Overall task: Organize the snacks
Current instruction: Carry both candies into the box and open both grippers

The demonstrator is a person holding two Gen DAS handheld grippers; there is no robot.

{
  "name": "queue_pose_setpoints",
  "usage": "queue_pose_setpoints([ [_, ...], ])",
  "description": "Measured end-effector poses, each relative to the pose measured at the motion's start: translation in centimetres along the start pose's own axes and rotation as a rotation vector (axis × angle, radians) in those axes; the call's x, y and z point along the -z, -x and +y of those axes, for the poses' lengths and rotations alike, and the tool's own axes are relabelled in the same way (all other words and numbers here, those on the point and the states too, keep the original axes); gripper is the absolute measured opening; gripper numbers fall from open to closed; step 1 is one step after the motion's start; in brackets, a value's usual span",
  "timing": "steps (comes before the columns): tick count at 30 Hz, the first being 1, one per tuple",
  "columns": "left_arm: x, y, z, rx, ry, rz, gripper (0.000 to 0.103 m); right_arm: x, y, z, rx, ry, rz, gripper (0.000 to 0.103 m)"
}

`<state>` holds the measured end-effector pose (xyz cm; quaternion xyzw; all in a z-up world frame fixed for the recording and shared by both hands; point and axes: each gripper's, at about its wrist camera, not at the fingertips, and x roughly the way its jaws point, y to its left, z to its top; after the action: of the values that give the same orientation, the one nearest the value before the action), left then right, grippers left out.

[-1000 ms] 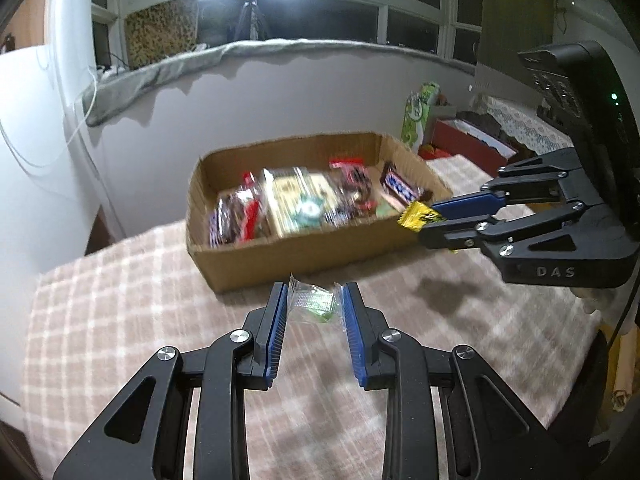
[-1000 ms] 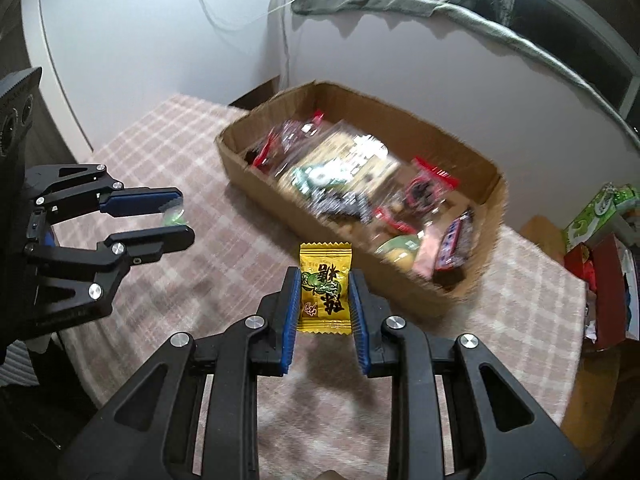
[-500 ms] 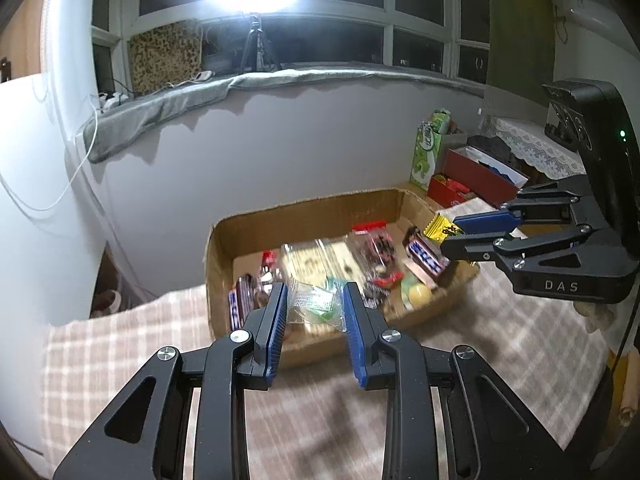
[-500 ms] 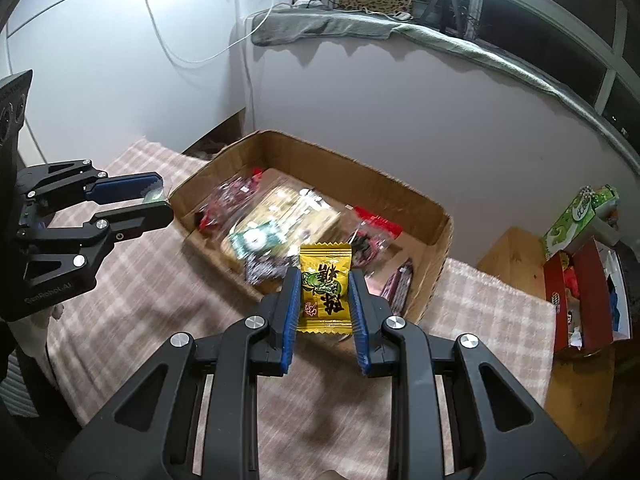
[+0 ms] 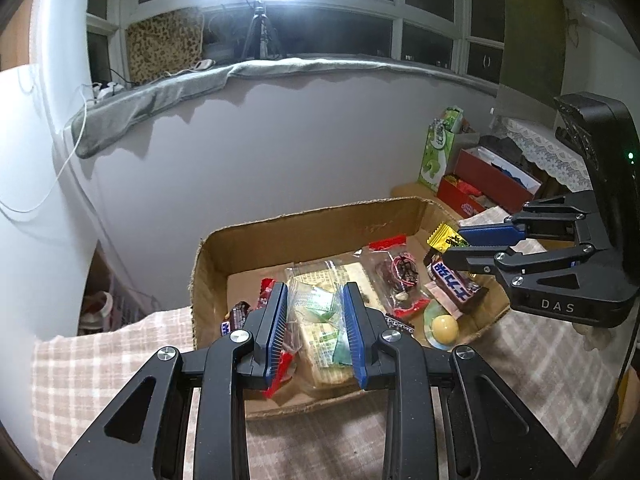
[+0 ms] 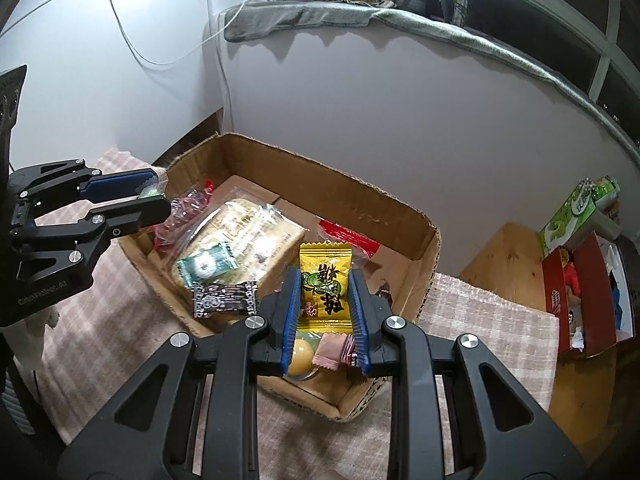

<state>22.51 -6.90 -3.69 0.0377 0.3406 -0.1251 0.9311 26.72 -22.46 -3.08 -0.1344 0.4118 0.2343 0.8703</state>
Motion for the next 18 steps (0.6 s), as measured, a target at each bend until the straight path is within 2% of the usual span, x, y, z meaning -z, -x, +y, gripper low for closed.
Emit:
queue_pose_setpoints([
  [6, -0.13, -0.75, 0.38, -0.009, 0.014, 0.011, 0.028, 0.03, -0.97, -0.32, -0.004, -0.007, 0.013, 0.025],
  [8, -0.17, -0.78, 0.58, -0.017, 0.024, 0.013, 0.032, 0.05, -0.99, -0.18, 0.006, 0.002, 0.013, 0.028],
  [10, -0.14, -0.80, 0.65, -0.020, 0.025, 0.015, 0.034, 0.02, -0.92, -0.13, 0.014, 0.003, 0.008, 0.046],
  [12, -0.11, -0.74, 0.62, -0.021, 0.021, 0.015, 0.039, 0.02, -0.70, -0.18, 0.019, 0.001, -0.005, 0.055],
  [16, -0.18, -0.51, 0.55, -0.026, 0.023, 0.011, 0.046, 0.05, -0.49, 0.04, 0.019, 0.008, -0.005, 0.057],
  [17, -0.18, -0.52, 0.61, -0.026, 0.023, 0.011, 0.049, 0.08, -0.44, 0.17, 0.023, 0.012, -0.005, 0.059],
  [18, -0.19, -0.48, 0.58, -0.028, 0.023, 0.010, 0.051, 0.11, -0.39, 0.25, 0.027, 0.015, -0.005, 0.067],
])
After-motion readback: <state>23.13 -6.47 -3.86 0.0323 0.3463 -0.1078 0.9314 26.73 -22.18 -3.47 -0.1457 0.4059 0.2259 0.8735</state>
